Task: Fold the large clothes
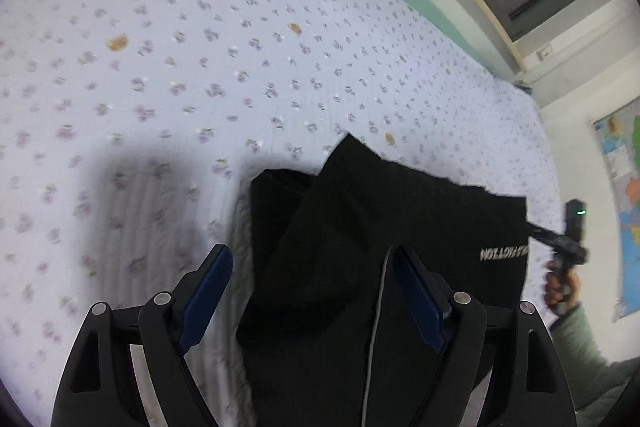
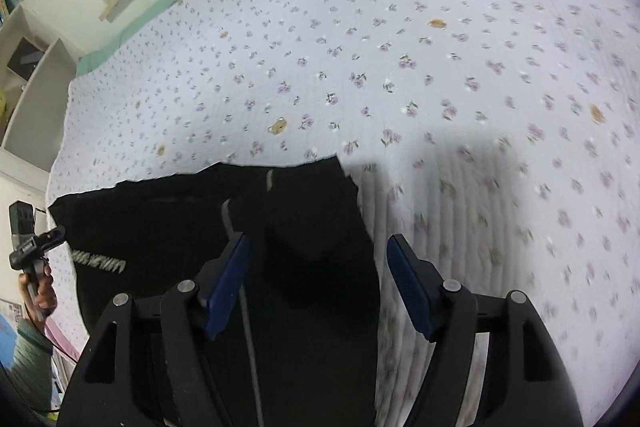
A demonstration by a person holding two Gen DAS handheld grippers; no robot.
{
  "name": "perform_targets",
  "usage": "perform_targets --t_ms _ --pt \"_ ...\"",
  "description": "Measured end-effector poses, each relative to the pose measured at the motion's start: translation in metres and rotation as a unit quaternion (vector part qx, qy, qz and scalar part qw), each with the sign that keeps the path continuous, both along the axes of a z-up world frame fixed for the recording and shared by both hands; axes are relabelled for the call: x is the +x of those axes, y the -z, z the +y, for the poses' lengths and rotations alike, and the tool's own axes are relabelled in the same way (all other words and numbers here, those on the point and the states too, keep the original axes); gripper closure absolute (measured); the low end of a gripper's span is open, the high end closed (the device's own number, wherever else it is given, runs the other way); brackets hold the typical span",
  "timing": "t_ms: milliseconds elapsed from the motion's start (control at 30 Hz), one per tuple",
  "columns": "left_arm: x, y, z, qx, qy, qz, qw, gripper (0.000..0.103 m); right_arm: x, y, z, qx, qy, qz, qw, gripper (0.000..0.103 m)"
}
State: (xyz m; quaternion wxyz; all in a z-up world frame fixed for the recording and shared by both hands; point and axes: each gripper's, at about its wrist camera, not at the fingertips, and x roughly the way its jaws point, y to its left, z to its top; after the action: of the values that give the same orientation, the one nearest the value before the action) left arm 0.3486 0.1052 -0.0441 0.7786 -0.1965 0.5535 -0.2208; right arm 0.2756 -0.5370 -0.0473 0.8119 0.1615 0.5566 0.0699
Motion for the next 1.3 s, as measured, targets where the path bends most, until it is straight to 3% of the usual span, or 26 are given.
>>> perform_targets --t_ms 67,100,133,167,267,400,500,567,667,733,800,867,967,1100,1133,1200,1300 --pt "0.007 0.010 -0.004 -0.035 0.004 0.014 0.9993 0.020 0.010 0.014 0.003 0.009 -0.007 0.008 1.000 0.029" --pt "0.010 0.014 -0.006 -0.045 0.001 0.015 0.9989 0.021 0.013 0.018 0.007 0.016 -0.018 0.010 1.000 0.051" --pt "0.010 0.014 -0.008 -0.053 -0.002 0.012 0.9985 0.047 0.013 0.018 0.012 0.018 -0.033 0.004 0.999 0.079" --pt "0.010 0.012 -0.010 -0.063 -0.001 0.007 0.9980 0.086 0.010 0.012 0.017 0.006 -0.041 -0.008 0.999 0.080" --pt "0.002 -0.004 -0.013 -0.047 -0.013 -0.013 0.9987 0.091 -0.003 -0.015 0.025 -0.053 -0.045 -0.044 0.997 0.084" --pt "0.010 -0.043 -0.011 -0.048 -0.042 -0.056 0.9964 0.092 0.006 -0.055 0.025 -0.097 -0.028 -0.081 0.992 0.086" --pt "0.033 -0.046 -0.016 -0.031 -0.068 -0.069 0.9948 0.092 0.033 -0.056 0.035 -0.131 -0.022 -0.087 0.987 0.086" --pt "0.049 -0.026 -0.021 -0.007 -0.077 -0.045 0.9960 0.092 0.054 -0.032 0.038 -0.138 -0.011 -0.059 0.989 0.086" --pt "0.065 0.029 -0.033 0.042 -0.076 0.010 0.9961 0.091 0.072 0.023 0.041 -0.138 -0.010 0.000 0.990 0.087" --pt "0.067 0.059 -0.038 0.047 -0.077 0.044 0.9950 0.088 0.074 0.049 0.044 -0.131 -0.007 0.026 0.991 0.084" --pt "0.068 0.060 -0.036 0.041 -0.084 0.047 0.9945 0.087 0.074 0.049 0.045 -0.137 0.004 0.028 0.990 0.079" --pt "0.067 0.046 -0.031 0.043 -0.088 0.042 0.9943 0.077 0.072 0.039 0.041 -0.141 0.017 0.034 0.989 0.070" --pt "0.055 0.009 -0.004 0.050 -0.109 -0.006 0.9928 0.064 0.055 -0.001 0.033 -0.126 0.030 0.009 0.992 0.068" --pt "0.023 -0.049 0.024 0.084 -0.154 -0.076 0.9815 0.047 0.008 -0.068 0.046 -0.107 0.021 -0.064 0.992 0.036" --pt "0.014 -0.060 0.024 0.086 -0.157 -0.086 0.9800 0.046 -0.005 -0.080 0.053 -0.099 0.013 -0.080 0.992 0.032" --pt "-0.002 -0.074 0.016 0.072 -0.141 -0.093 0.9830 0.046 -0.023 -0.089 0.076 -0.083 -0.006 -0.083 0.993 0.032" --pt "-0.032 -0.080 -0.023 0.050 -0.083 -0.099 0.9903 0.046 -0.044 -0.074 0.120 -0.055 -0.044 -0.052 0.996 0.032"
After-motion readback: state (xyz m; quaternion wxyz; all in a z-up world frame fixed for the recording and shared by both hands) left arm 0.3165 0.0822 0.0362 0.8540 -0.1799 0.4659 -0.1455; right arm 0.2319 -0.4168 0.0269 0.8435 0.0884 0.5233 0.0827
